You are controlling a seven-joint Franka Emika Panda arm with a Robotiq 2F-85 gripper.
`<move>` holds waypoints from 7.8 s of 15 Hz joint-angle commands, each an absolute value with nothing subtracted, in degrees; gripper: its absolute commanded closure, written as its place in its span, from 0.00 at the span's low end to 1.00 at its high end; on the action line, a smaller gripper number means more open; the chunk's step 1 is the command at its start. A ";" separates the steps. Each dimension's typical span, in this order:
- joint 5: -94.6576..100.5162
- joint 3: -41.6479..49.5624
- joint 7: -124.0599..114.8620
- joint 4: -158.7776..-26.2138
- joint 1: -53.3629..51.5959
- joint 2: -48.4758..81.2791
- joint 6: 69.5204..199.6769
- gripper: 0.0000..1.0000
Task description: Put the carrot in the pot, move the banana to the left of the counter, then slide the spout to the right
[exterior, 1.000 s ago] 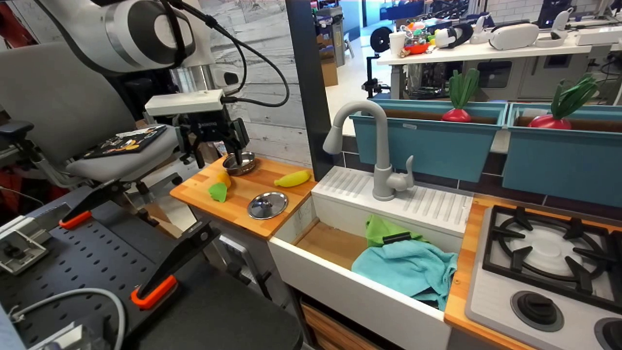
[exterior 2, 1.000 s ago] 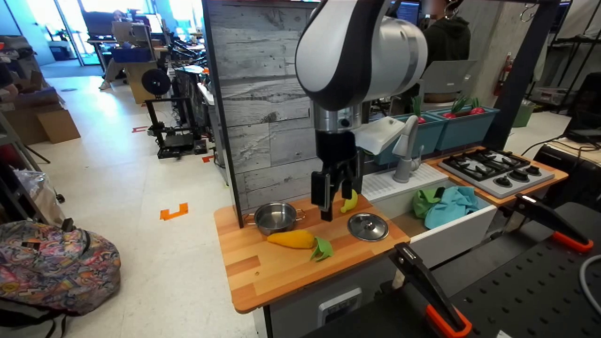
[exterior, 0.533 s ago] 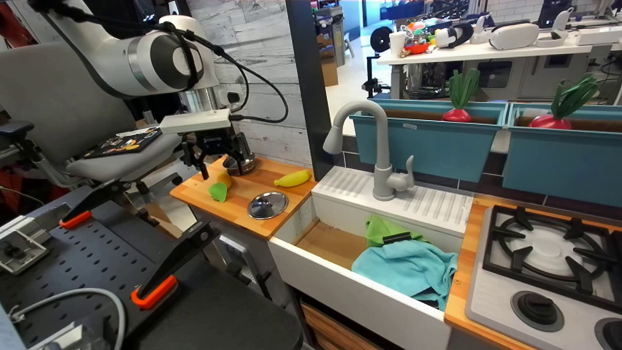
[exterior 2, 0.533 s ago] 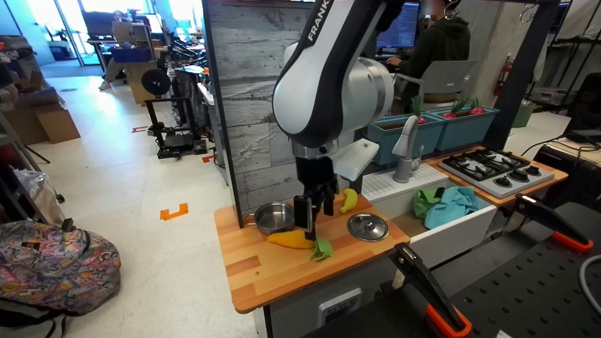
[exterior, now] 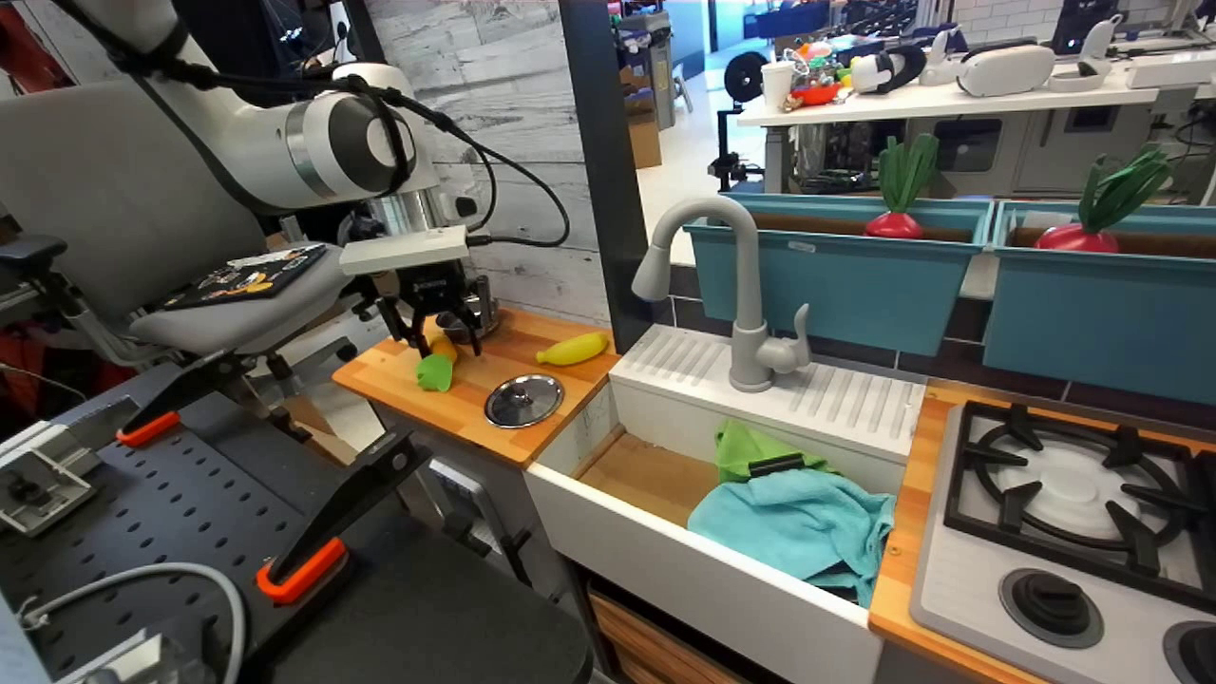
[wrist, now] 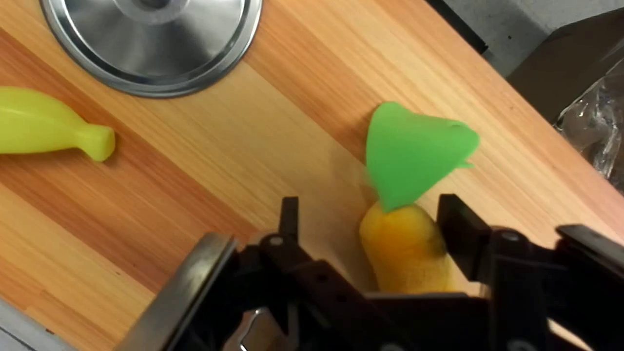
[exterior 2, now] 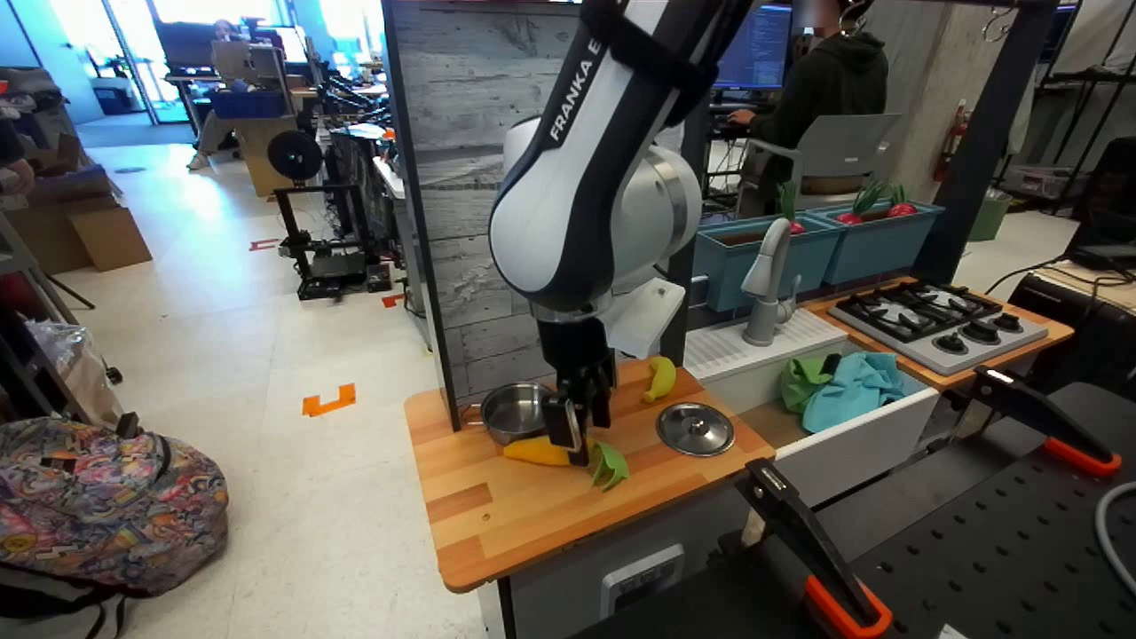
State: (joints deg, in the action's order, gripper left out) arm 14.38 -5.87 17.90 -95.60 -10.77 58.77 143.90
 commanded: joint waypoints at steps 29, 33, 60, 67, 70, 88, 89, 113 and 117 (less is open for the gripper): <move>24.14 0.54 7.13 -105.61 -16.65 46.02 155.56 0.98; 22.57 0.07 7.92 -102.16 -15.29 48.00 154.01 0.98; 22.46 -1.46 9.36 -81.90 -17.46 63.06 137.85 0.29; 23.74 -0.78 7.70 -88.93 -17.75 58.17 142.40 0.00; 24.33 -0.20 6.79 -94.09 -18.08 54.04 144.04 0.00; 10.09 5.37 -8.44 -115.63 -9.66 42.83 162.74 0.00; 9.16 6.63 -10.57 -115.16 -10.39 43.20 161.50 0.00; 3.41 2.58 -11.84 -96.58 -6.30 60.37 161.06 0.34; 2.97 1.85 -9.81 -95.29 -5.14 61.36 160.72 0.66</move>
